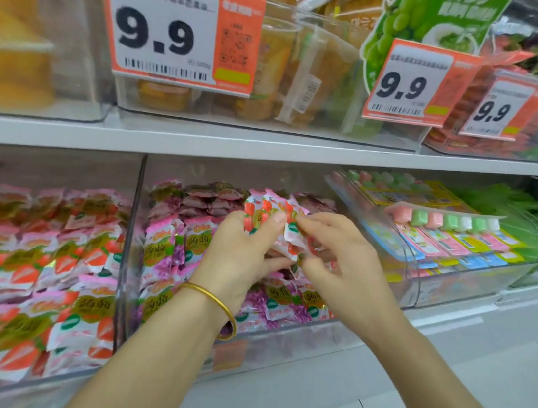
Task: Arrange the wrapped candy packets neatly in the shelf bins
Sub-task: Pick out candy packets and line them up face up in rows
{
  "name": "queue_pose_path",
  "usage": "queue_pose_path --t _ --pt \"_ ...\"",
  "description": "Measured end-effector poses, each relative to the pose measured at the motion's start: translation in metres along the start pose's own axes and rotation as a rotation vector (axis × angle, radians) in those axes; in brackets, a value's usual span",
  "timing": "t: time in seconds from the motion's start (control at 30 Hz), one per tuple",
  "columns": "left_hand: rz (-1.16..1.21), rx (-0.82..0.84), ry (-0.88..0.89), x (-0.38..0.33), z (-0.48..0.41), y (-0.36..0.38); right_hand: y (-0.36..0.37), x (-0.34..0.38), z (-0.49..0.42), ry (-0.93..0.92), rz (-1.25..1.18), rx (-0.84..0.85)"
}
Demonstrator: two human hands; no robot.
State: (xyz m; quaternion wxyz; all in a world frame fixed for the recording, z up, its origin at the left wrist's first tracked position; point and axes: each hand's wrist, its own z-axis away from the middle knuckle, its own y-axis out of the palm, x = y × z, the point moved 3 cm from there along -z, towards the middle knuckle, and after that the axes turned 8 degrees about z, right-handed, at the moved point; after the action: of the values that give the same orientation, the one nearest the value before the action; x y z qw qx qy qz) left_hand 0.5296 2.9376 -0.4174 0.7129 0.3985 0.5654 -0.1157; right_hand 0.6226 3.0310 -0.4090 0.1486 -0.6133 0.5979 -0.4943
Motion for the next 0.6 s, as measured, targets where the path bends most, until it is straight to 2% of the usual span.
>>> queue_pose_path --t 0.07,0.2,0.33,0.4,0.5,0.6 --pt "-0.033 0.035 0.032 -0.005 0.007 -0.002 0.0 0.006 0.001 -0.011 -0.074 0.057" --pt "-0.1 -0.019 0.072 -0.019 0.022 -0.013 -0.003 0.019 0.001 -0.065 -0.303 0.006" --pt "-0.094 -0.079 0.054 -0.043 0.052 -0.036 -0.001 0.032 -0.007 0.091 -0.664 -0.086" --pt "-0.079 -0.107 0.055 -0.056 0.072 -0.057 0.011 0.038 -0.013 0.113 -0.635 -0.059" --pt "-0.124 -0.211 0.086 -0.075 0.101 -0.104 0.036 0.056 -0.021 0.064 -0.551 0.053" --pt "-0.131 -0.321 0.153 -0.094 0.13 -0.159 0.054 0.082 -0.027 -0.003 -0.554 0.085"
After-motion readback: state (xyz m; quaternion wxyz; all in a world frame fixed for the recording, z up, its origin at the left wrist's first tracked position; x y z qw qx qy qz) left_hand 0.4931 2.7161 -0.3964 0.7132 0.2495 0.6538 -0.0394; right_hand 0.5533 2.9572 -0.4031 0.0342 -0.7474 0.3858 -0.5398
